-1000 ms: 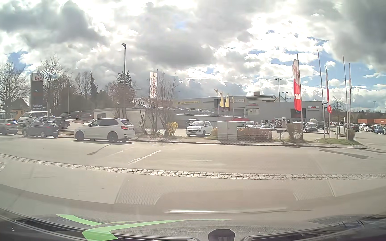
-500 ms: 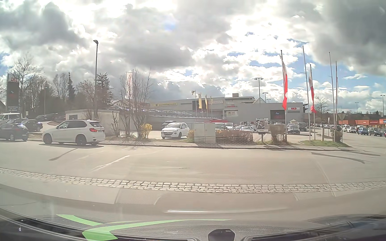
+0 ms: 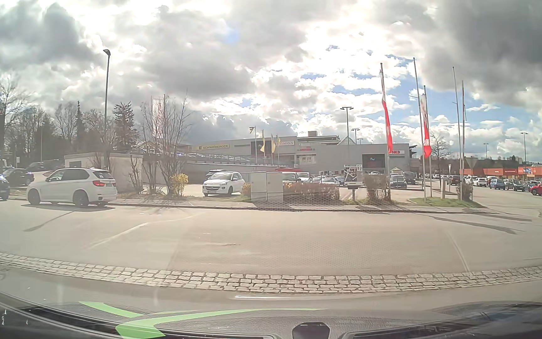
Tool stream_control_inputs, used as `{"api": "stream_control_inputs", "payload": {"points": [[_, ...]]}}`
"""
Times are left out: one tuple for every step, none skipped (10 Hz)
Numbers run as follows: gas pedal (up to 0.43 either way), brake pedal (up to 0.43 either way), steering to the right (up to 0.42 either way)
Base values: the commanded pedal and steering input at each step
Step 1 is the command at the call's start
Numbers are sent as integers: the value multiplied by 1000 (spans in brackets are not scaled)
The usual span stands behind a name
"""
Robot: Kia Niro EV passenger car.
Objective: Follow the waypoints while adhering to traffic rules and regulations
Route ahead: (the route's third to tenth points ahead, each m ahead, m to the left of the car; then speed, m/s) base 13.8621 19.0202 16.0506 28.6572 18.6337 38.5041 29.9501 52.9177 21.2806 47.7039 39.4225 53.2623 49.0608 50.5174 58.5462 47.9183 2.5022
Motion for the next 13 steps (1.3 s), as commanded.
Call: {"api": "stream_control_inputs", "payload": {"points": [[0,213,100],[0,226,85],[0,232,71],[0,238,64],[0,250,59],[0,268,49],[0,280,38],[0,280,35],[0,287,29],[0,287,22],[0,293,16],[0,293,14],[0,287,14]]}}
